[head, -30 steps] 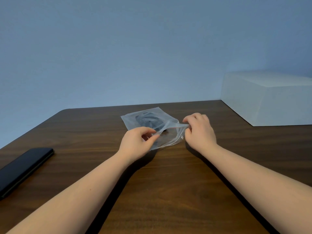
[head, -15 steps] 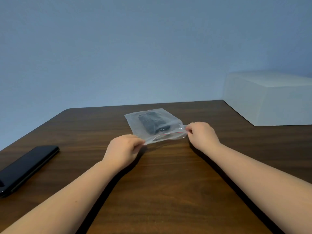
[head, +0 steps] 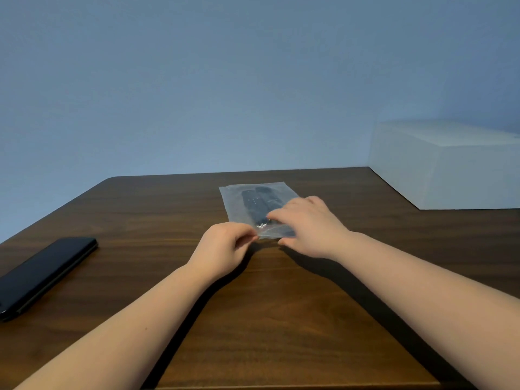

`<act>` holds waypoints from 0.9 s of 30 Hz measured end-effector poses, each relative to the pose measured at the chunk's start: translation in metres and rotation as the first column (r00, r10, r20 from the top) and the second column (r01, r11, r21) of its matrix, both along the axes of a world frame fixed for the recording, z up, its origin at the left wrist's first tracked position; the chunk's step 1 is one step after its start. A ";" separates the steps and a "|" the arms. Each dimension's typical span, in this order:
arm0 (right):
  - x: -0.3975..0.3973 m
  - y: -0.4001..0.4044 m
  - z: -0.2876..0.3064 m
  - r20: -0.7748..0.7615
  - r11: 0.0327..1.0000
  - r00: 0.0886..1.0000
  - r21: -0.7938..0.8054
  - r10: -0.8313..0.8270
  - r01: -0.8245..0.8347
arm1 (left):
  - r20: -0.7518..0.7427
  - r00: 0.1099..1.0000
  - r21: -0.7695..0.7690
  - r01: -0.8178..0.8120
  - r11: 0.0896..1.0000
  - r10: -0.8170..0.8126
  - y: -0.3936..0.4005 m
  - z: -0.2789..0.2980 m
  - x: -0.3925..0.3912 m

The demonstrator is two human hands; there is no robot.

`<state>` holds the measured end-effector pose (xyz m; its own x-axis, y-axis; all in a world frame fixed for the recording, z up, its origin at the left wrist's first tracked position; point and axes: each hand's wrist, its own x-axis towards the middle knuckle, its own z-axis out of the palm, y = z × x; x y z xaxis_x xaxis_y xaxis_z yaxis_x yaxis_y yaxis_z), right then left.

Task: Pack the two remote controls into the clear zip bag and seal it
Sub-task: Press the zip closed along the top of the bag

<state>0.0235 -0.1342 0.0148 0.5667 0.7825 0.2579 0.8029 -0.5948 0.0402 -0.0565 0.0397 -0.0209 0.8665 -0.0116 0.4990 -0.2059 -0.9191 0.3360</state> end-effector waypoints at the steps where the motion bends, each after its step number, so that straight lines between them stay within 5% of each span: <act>1: -0.003 0.004 -0.001 -0.022 0.999 0.999 0.019 0.032 -0.031 | -0.007 1.000 -0.022 0.003 1.000 -0.004 -0.003 0.001 0.001; 13: -0.001 0.007 0.000 -0.214 0.984 0.977 0.176 0.027 0.012 | 0.074 0.996 -0.042 -0.051 0.998 0.054 0.004 0.005 -0.012; 27: -0.007 0.024 -0.008 -0.137 0.983 0.986 0.167 0.096 -0.073 | 0.064 0.997 -0.060 -0.047 0.997 0.051 0.002 -0.001 -0.008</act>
